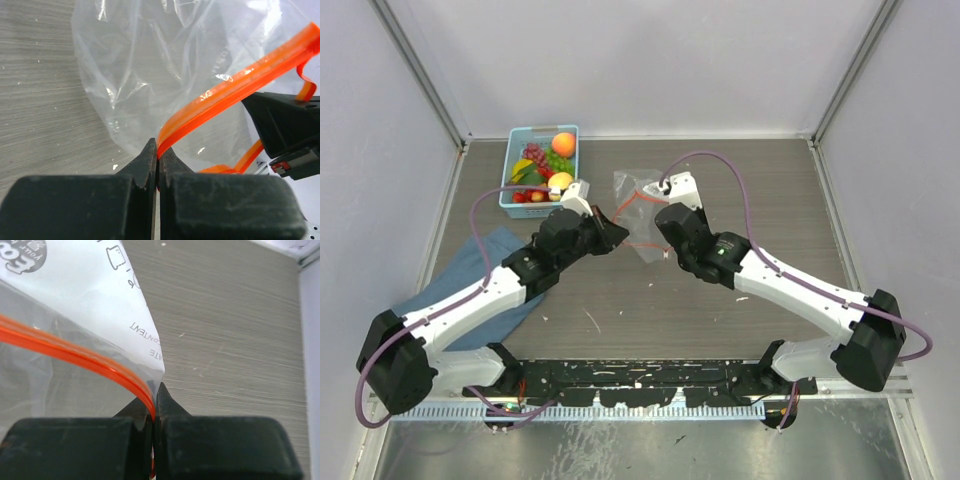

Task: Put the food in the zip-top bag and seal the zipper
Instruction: Open the zipper of the food storage bag at the center of the board, then pick up the fake fruit from the bin.

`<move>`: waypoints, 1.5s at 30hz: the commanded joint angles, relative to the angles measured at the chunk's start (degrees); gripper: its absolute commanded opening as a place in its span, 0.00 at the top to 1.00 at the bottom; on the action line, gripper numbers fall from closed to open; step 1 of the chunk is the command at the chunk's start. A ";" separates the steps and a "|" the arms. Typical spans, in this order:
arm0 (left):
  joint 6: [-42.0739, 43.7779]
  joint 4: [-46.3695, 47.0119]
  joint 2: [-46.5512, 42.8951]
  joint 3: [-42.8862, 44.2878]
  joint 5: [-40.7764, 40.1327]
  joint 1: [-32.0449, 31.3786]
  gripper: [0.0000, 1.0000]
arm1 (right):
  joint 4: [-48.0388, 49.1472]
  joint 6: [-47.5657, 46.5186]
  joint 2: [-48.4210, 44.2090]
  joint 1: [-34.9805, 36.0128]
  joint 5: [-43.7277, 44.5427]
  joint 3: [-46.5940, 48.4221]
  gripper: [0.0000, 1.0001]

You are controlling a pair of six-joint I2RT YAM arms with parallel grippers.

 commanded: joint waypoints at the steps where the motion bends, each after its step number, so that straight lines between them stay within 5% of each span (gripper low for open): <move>1: 4.90 -2.96 1.87 5.24 -1.14 -0.18 1.00 | -3.15 -4.79 -2.85 -0.60 8.56 3.66 0.99; 11: 1.36 5.26 11.28 7.68 8.30 -0.59 0.91 | -2.19 -4.73 -3.30 -0.81 2.70 2.69 0.99; 17: 0.39 6.92 13.34 9.14 9.38 -0.54 0.70 | -2.07 -4.66 0.40 -0.80 2.78 3.97 0.99; 20: 0.34 6.43 12.34 9.03 8.90 -0.14 0.51 | -2.00 -4.66 2.00 -0.80 4.34 4.73 0.99; 33: 3.63 -6.96 -2.50 5.78 4.77 7.04 0.16 | -4.43 -5.93 7.79 -0.79 8.27 9.28 0.99; 45: 14.59 -23.17 1.23 15.68 0.94 21.54 0.05 | -7.36 -7.67 7.38 -0.80 7.84 10.90 0.99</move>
